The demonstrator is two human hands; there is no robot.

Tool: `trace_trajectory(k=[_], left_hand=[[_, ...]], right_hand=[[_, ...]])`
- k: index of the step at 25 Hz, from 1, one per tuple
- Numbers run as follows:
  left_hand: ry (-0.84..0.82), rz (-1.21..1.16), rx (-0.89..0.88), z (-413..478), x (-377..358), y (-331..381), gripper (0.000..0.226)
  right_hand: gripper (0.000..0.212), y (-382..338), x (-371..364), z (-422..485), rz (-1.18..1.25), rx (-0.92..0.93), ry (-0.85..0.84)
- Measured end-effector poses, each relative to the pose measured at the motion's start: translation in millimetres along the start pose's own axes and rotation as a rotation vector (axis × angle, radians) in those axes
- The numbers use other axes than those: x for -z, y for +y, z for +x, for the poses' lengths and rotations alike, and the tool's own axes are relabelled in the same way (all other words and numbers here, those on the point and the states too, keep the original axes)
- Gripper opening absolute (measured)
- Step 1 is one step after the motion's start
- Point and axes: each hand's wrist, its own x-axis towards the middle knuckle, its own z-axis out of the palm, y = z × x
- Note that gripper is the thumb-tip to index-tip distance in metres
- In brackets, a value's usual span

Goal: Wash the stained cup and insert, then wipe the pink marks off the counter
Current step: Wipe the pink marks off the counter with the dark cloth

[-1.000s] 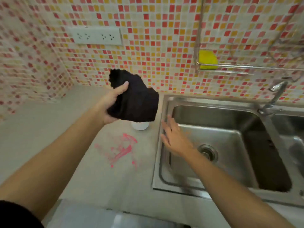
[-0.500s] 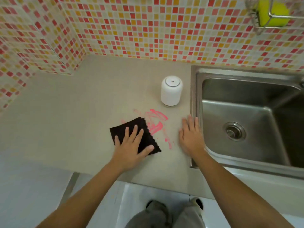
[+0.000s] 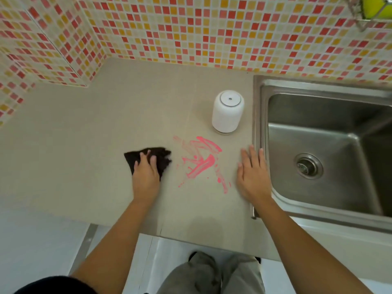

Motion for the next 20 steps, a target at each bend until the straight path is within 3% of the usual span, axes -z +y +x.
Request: trace_trajectory(k=[2,6,8,10,12,13,15,17,20], left_hand=[[-0.001,-0.109,0.057,42,-7,27,0.047],[-0.279,-0.069,-0.242,12,-28,38,0.054],[-0.252,0.007,-0.287,-11,-18,7,0.053],[-0.171,0.073,-0.174,13,-15,-2,0.052],[-0.132,0.005,-0.099,50,-20,22,0.054],[-0.18,-0.01,-0.154,56,-25,37,0.055],[-0.3,-0.01,-0.284,32,-35,38,0.055],[-0.294,0.011,-0.353,-4,-24,9,0.051],[-0.087,-0.012,-0.147,12,-2,-20,0.045]], right_hand=[[0.068,0,-2,0,-0.009,0.007,0.018],[0.069,0,-1,1,0.001,0.024,0.003],[0.07,-2,2,1,0.012,0.03,-0.008],[0.071,-5,7,0,0.052,0.016,-0.009],[0.066,-6,18,8,0.128,0.012,0.033],[0.066,-7,27,21,0.224,0.009,0.062],[0.087,-13,40,54,0.495,-0.044,0.0],[0.118,-21,42,85,0.713,-0.084,-0.14],[0.126,-33,31,110,0.795,-0.012,-0.108]])
